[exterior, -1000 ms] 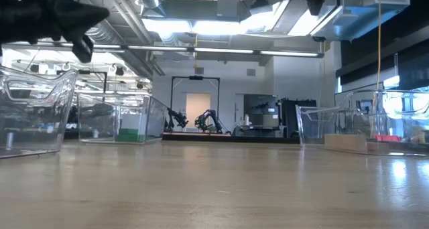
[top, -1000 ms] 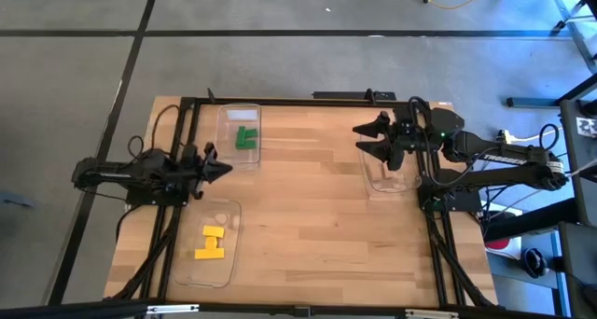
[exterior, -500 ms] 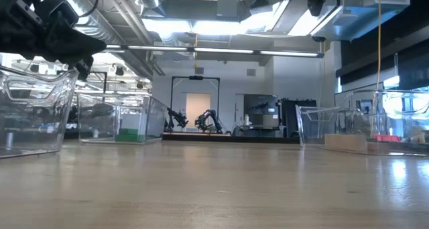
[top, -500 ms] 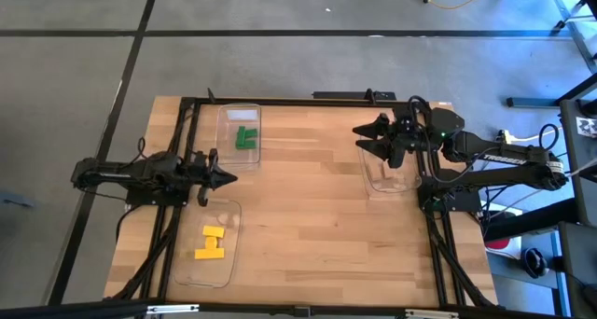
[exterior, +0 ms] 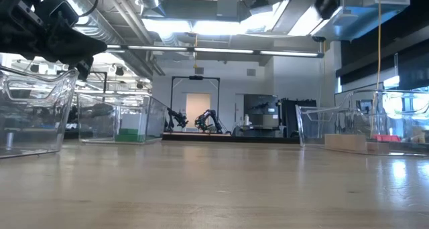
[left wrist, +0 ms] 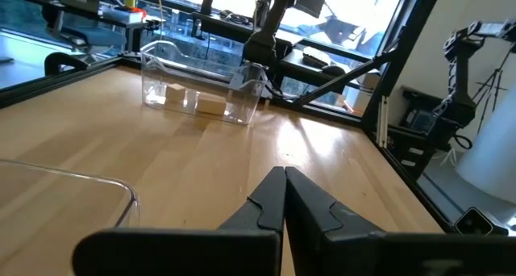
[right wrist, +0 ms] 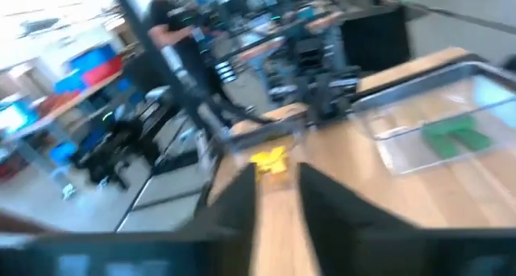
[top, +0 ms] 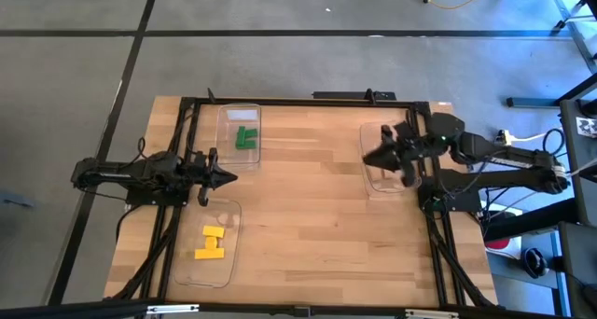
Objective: Sort & place blocks by color
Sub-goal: Return to Home Position
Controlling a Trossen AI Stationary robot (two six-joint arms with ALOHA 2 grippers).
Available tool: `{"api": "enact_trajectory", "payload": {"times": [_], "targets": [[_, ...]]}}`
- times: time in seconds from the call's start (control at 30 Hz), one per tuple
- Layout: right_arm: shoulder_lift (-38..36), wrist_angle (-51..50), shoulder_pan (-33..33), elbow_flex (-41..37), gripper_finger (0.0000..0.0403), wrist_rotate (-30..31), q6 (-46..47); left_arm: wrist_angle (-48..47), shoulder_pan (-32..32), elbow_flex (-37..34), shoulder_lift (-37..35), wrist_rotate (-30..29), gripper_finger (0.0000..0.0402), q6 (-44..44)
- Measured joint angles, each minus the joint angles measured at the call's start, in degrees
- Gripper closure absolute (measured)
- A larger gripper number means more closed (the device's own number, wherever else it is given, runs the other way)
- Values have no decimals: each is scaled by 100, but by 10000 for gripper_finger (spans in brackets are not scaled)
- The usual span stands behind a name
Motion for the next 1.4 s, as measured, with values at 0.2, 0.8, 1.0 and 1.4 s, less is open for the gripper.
{"api": "enact_trajectory", "payload": {"times": [0.2, 0.8, 1.0, 1.4], "targets": [[-1319, 409, 26, -1178, 392, -621, 413, -1, 0, 0, 0, -2, 401, 2], [-3691, 952, 1668, -3369, 402, 1683, 291, -1, 0, 0, 0, -6, 401, 2], [-4293, 928, 1657, -3796, 402, 1702, 153, 0, 0, 0, 0, -7, 401, 2], [-4294, 356, 1482, -4022, 403, 1392, -284, 10, 0, 0, -2, -16, 401, 2]]}}
